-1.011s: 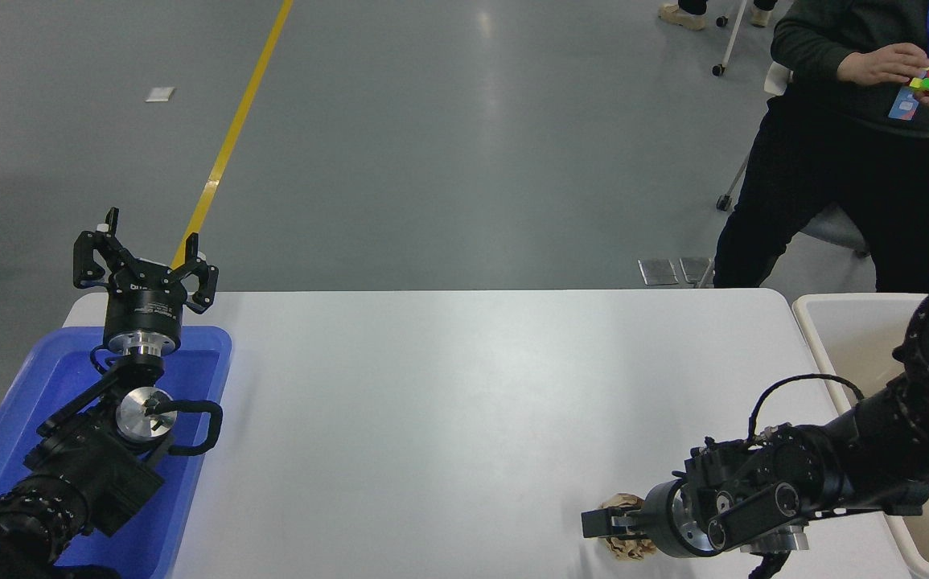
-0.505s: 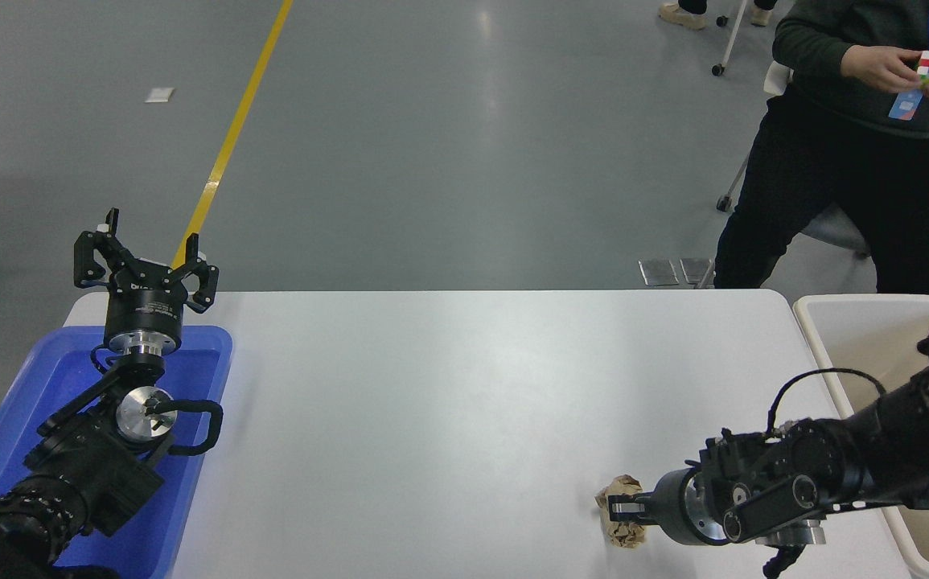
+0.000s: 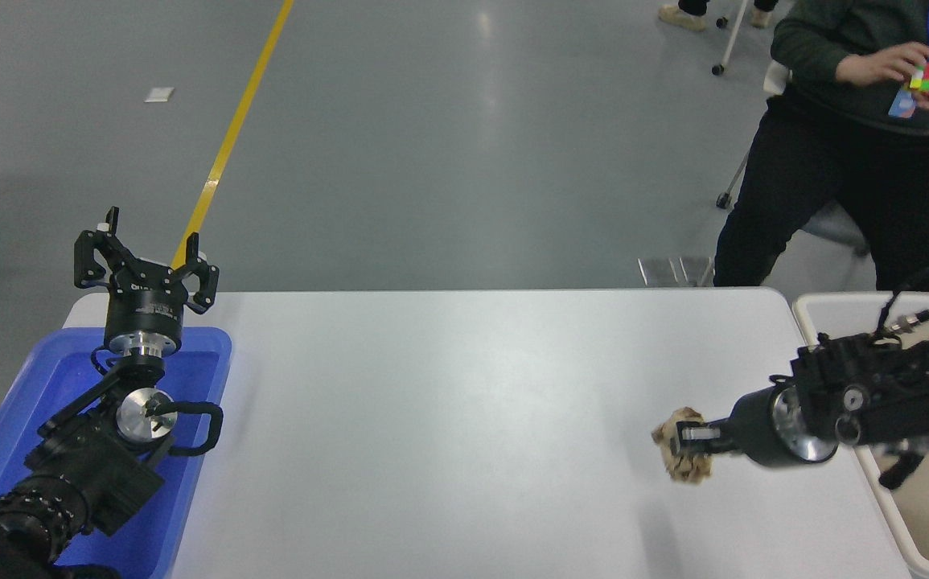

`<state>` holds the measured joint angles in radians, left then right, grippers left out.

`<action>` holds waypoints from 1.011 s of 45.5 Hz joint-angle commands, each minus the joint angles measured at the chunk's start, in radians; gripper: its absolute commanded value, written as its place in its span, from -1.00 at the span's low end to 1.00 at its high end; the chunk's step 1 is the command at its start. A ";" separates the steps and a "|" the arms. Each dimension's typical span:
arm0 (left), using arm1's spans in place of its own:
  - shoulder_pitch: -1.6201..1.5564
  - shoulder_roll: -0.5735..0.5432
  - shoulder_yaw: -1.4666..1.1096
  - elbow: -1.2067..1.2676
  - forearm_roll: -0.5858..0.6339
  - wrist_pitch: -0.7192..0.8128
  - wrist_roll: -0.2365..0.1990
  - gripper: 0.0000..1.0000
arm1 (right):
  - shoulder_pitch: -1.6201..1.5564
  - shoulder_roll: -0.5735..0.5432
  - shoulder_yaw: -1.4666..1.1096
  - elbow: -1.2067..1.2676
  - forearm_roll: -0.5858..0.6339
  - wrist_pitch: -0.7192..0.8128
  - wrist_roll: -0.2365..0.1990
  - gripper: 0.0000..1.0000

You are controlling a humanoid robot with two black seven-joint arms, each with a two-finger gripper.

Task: Pick up paper ball place in dustbin

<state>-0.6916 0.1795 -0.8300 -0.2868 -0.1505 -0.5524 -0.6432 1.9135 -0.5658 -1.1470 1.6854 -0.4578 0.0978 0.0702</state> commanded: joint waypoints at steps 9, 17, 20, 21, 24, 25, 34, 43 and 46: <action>0.001 0.000 0.000 0.000 0.000 0.000 0.000 0.98 | 0.528 -0.115 -0.141 0.026 -0.035 0.442 0.002 -1.00; 0.000 0.000 0.000 0.000 0.000 0.000 0.000 0.98 | 0.654 -0.118 -0.195 0.025 -0.070 0.505 0.002 -1.00; 0.001 0.000 0.000 0.000 -0.001 0.000 0.000 0.98 | 0.706 -0.131 -0.223 0.023 -0.142 0.508 0.002 -1.00; 0.000 0.000 0.000 0.000 -0.001 0.000 0.000 0.98 | 0.717 -0.137 -0.229 0.023 -0.159 0.508 0.002 -1.00; 0.000 0.000 0.000 0.000 -0.001 0.000 0.000 0.98 | 0.740 -0.157 -0.244 0.016 -0.192 0.508 0.002 -1.00; 0.001 0.000 0.000 0.000 -0.001 0.002 0.000 0.98 | 0.743 -0.163 -0.247 0.013 -0.197 0.508 0.000 -1.00; 0.000 0.000 0.000 0.000 -0.001 0.000 0.000 0.98 | 0.704 -0.302 -0.246 -0.160 -0.203 0.487 -0.007 -1.00; 0.000 0.000 0.000 0.000 0.000 0.000 0.000 0.98 | 0.442 -0.506 -0.097 -0.476 -0.185 0.476 -0.007 -1.00; 0.001 0.000 0.000 0.000 -0.001 0.000 0.000 0.98 | 0.302 -0.566 0.030 -0.567 -0.185 0.450 -0.007 -1.00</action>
<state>-0.6914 0.1794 -0.8300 -0.2871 -0.1513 -0.5519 -0.6432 2.4952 -0.9261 -1.3257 1.4226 -0.6393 0.5780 0.0643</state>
